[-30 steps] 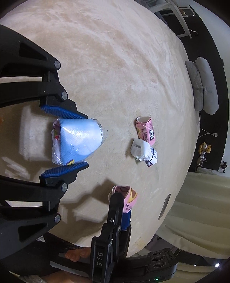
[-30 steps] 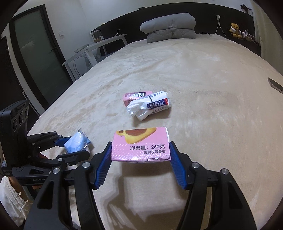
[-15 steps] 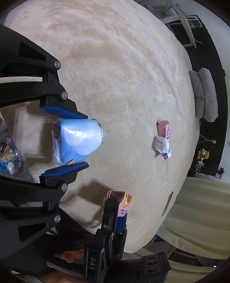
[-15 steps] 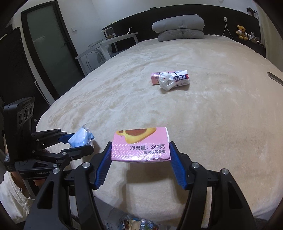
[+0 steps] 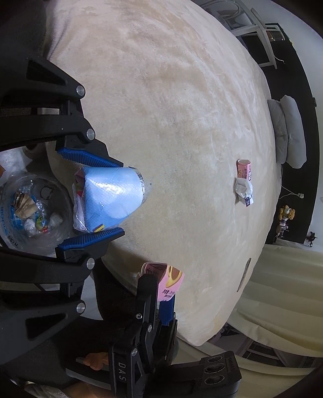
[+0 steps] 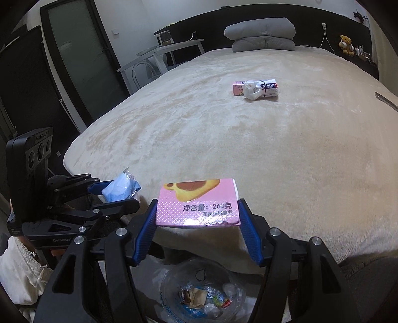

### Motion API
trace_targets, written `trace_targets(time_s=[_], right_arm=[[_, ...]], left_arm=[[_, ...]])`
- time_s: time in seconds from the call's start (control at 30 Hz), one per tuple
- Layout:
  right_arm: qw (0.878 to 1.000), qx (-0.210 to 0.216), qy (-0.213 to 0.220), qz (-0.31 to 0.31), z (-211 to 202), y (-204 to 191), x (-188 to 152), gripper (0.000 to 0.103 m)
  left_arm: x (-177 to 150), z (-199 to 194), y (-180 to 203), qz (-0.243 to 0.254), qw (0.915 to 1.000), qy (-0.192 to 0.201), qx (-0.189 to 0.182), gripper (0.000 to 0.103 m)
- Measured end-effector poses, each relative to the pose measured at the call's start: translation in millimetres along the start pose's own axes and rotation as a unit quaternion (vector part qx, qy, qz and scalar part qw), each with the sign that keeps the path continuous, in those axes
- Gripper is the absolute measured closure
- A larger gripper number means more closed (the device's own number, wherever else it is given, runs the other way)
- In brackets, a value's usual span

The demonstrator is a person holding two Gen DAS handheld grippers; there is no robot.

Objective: Collect trash
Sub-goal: 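Carry the pink box and blue-white packet down over the trash bag, then open both tools to drop the pink box and packet into the bag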

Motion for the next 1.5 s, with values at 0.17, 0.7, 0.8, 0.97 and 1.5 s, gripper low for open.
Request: trace_targets(time_s=[0.17,0.7,0.8,0.97,1.5], right_arm=[[1.0,-0.001,-0.016,0.0,-6.1,-7.9,-22.4,0.041],[0.99,-0.03,-0.133,0.024,23.0,-9.9,-76.0,0.041],[0.985,-0.04,-0.164,0.032,35.6,-5.9,-83.6,0.041],[0.974,-0.057,-0.218,0.037,58.7,-3.6,-96.8,0.041],[0.925,-0.095,-0.363,0.057,126.1,5.1,-147.0,0.041]], left_arm=[[-22.4,-3.1,11.9,-0.003,0.9999,-0.013,0.0,0.056],[-80.3,28.6,24.1,0.01,0.9911,-0.133,0.006,0.056],[-88.6,39.0,22.3,0.015,0.9865,-0.163,0.007,0.056],[-102.4,60.1,21.4,0.019,0.9754,-0.219,0.003,0.056],[-165.8,139.2,25.4,0.017,0.9136,-0.406,-0.006,0.056]])
Point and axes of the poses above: each gripper's, at about its wrist camera, not at the fingertips, and z roughly the way its jaws point, y to its right, x to its top, the point moved 4 cm from there along z, roughly the way its jaws point, and after that the axes turned 8 degrees about -x, right-handed, at the moved point
